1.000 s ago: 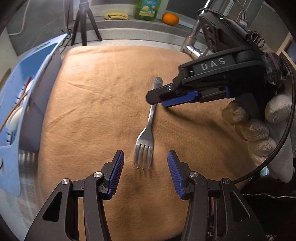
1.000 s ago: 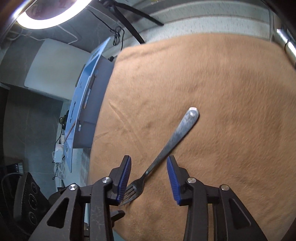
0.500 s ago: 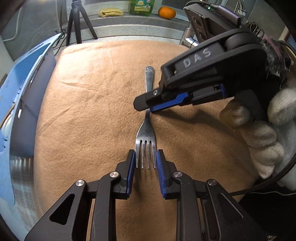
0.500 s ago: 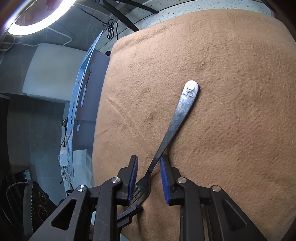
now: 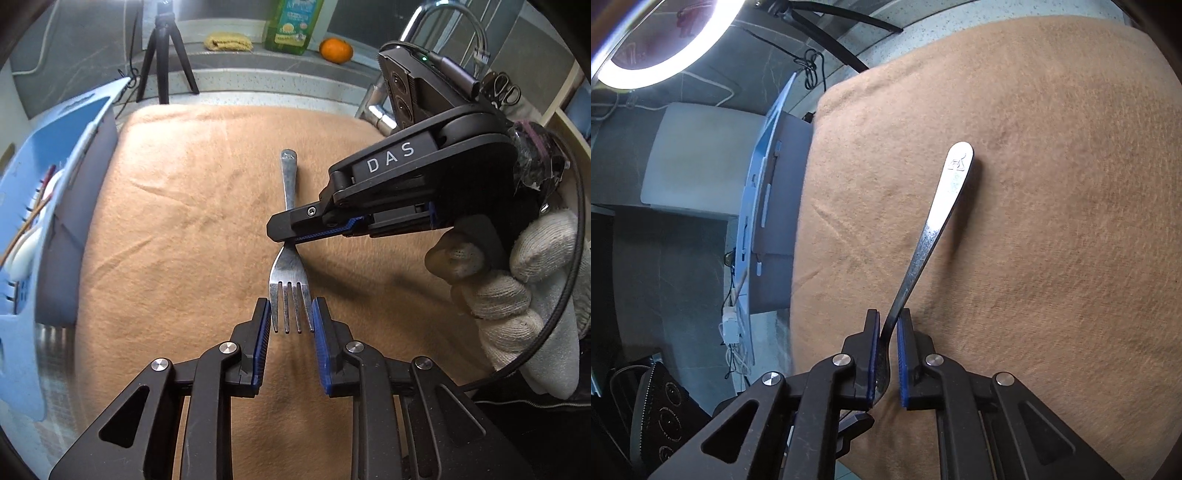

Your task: Organize utensils

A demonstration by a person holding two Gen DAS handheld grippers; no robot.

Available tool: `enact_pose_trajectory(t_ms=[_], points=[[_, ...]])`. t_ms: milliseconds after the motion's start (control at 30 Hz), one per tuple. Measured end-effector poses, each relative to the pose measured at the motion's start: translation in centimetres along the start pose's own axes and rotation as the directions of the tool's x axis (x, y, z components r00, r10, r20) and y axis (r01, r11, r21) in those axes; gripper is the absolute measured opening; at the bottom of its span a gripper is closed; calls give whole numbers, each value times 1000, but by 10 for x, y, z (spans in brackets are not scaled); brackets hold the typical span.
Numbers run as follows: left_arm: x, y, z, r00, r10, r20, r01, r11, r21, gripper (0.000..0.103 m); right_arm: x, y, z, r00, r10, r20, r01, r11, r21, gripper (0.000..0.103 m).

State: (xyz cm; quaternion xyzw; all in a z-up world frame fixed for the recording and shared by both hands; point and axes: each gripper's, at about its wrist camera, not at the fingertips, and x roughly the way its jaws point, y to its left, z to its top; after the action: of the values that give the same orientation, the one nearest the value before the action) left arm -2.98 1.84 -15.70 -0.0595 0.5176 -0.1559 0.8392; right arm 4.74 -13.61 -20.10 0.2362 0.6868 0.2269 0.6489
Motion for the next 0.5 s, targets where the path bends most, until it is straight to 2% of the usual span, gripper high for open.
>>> enact_pose_trajectory(t_ms=[267,500], points=[[-42,26,8,997,10,80,-7,999,-33,21,-3,54,14,998,49,29,-47,996,-72,7],[-67,73,13,992,53,112,-46,997,-67,21,23,113,30,998,64,27,-60,988,-144,6]])
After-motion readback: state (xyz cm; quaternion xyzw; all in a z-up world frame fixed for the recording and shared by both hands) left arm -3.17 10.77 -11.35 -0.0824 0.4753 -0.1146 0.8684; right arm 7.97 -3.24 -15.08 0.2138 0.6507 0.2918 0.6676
